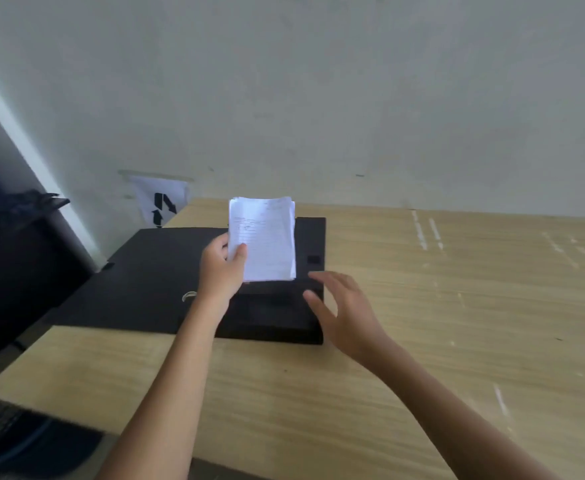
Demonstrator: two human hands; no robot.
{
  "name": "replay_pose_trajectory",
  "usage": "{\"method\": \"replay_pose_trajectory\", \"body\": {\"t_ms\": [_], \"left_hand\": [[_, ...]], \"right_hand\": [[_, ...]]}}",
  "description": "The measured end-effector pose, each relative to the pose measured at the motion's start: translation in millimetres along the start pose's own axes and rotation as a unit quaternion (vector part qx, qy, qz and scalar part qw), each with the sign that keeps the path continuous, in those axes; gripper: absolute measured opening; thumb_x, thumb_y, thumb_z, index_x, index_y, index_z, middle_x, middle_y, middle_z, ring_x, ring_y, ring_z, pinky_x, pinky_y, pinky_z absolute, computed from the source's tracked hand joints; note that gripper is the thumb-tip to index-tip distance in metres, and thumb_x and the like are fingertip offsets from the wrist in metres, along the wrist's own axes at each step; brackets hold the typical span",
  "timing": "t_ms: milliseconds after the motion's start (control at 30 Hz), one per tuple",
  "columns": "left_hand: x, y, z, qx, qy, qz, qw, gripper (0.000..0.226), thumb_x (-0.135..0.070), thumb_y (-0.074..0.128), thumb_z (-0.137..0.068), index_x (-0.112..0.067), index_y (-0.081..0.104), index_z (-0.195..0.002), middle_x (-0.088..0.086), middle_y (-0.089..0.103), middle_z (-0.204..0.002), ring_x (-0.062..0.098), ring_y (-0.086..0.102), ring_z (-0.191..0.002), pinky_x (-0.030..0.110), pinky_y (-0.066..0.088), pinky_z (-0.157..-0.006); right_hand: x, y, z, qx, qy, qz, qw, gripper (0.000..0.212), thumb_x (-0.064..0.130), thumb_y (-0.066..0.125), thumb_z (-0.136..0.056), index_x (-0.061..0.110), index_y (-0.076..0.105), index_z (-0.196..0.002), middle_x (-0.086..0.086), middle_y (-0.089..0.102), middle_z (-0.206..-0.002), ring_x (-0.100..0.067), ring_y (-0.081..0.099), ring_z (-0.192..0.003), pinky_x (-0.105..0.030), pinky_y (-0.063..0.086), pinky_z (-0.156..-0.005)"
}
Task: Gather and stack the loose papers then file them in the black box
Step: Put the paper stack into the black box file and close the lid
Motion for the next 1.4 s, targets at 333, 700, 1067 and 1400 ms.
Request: {"method": "replay_pose_trajectory", "body": {"t_ms": [333,700,1067,1400], "left_hand": [[71,-6,-74,0.063,-0.098,-0.242,0.963,0.020,-0.018,0.055,-0.100,-0.002,0.066,-0.105,0.010,0.067,-0.096,0.030,0.065,-0.086,0.040,0.060,-0.073],[65,32,-65,0.169,-0.061,-0.352,0.919,0.014,-0.024,0.059,-0.088,-0.010,0.058,-0.085,0.010,0.058,-0.077,0.021,0.050,-0.063,0.030,0.037,-0.054],[42,67,-48,0.158,-0.015,-0.392,0.906,0.044,-0.042,0.059,-0.095,-0.015,0.051,-0.062,0.002,0.052,-0.059,0.014,0.048,-0.049,0.024,0.030,-0.049],[35,59,-28,0.207,-0.061,-0.311,0.925,0.028,-0.021,0.044,-0.090,-0.015,0.039,-0.063,0.003,0.039,-0.061,0.023,0.039,-0.058,0.027,0.032,-0.060]], "right_hand": [[0,40,16,0.039,-0.039,0.097,0.994,0.069,0.060,0.041,-0.094,0.021,0.037,-0.151,0.014,0.027,-0.160,0.002,0.001,-0.150,-0.020,0.014,-0.120],[5,41,18,0.017,-0.054,0.108,0.993,0.070,0.057,0.040,-0.093,0.015,0.041,-0.149,0.008,0.032,-0.159,-0.001,0.007,-0.151,-0.021,0.017,-0.120],[6,42,21,0.035,-0.049,0.112,0.992,0.069,0.059,0.033,-0.097,0.020,0.032,-0.154,0.011,0.022,-0.163,0.001,0.000,-0.151,-0.027,0.016,-0.123],[7,45,21,0.043,-0.075,0.119,0.989,0.058,0.047,0.031,-0.103,0.015,0.037,-0.151,0.004,0.034,-0.159,-0.006,0.014,-0.151,-0.034,0.018,-0.124]]}}
Point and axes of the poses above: each hand's wrist, its own z-axis away from the middle knuckle, its own y-axis out of the palm, x = y × z, the point moved 8 cm from there along -z, towards the middle knuckle
